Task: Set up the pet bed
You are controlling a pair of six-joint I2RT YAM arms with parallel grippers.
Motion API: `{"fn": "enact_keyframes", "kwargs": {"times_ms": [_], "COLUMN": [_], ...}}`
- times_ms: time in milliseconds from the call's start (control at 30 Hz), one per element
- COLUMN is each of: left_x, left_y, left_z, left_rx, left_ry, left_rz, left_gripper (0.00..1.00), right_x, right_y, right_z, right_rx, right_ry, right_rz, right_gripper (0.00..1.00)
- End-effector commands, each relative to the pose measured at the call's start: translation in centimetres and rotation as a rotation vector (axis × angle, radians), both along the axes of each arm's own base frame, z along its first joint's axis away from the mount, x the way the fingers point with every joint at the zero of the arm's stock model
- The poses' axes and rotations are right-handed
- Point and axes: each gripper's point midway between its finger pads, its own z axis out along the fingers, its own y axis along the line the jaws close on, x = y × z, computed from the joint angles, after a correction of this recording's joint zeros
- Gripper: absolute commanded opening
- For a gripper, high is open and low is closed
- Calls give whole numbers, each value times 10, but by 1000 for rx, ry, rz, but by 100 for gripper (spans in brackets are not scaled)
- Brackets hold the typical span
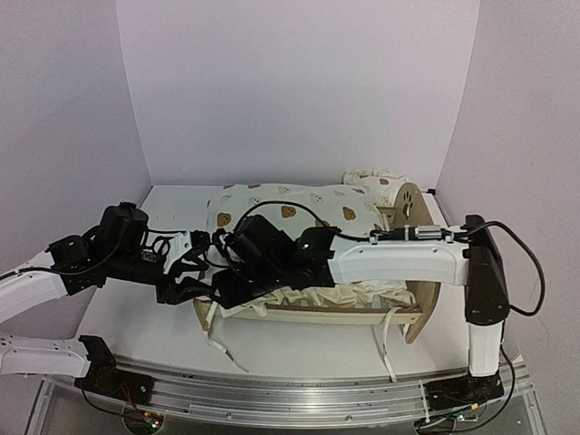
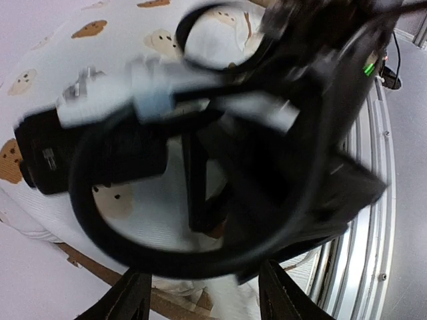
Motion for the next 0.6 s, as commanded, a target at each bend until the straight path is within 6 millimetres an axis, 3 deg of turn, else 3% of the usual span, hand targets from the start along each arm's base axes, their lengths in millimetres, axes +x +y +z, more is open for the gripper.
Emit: {"fn": "enact_keyframes", "kwargs": {"times_ms": [0, 100, 200, 300, 400, 567], "left_x": [16, 29, 40, 36, 12, -28], "left_y": [-9, -4, -1, -6, -13, -29], "left_z": [7, -10, -19, -15, -2, 68], "left_rx": [12, 72, 111, 109, 93, -65], "left_ry": [-63, -86, -103, -90, -50, 31], "left_rz": [-3, 42, 85, 49, -96, -286], "left_gripper": [50, 42, 37, 39, 52, 73], "right_x": [-28, -14, 21, 50, 80, 134], "right_y": [-44, -98, -176, -237, -271, -286], "right_z": [70, 95, 95, 103, 111, 116], "right_rx": [87, 87, -6, -59, -118, -193], "right_ry": [0, -31, -61, -92, -134, -124], "right_rz": [44, -94, -357, -551, -638, -672], "right_gripper": [55, 58, 63, 68, 73, 81]}}
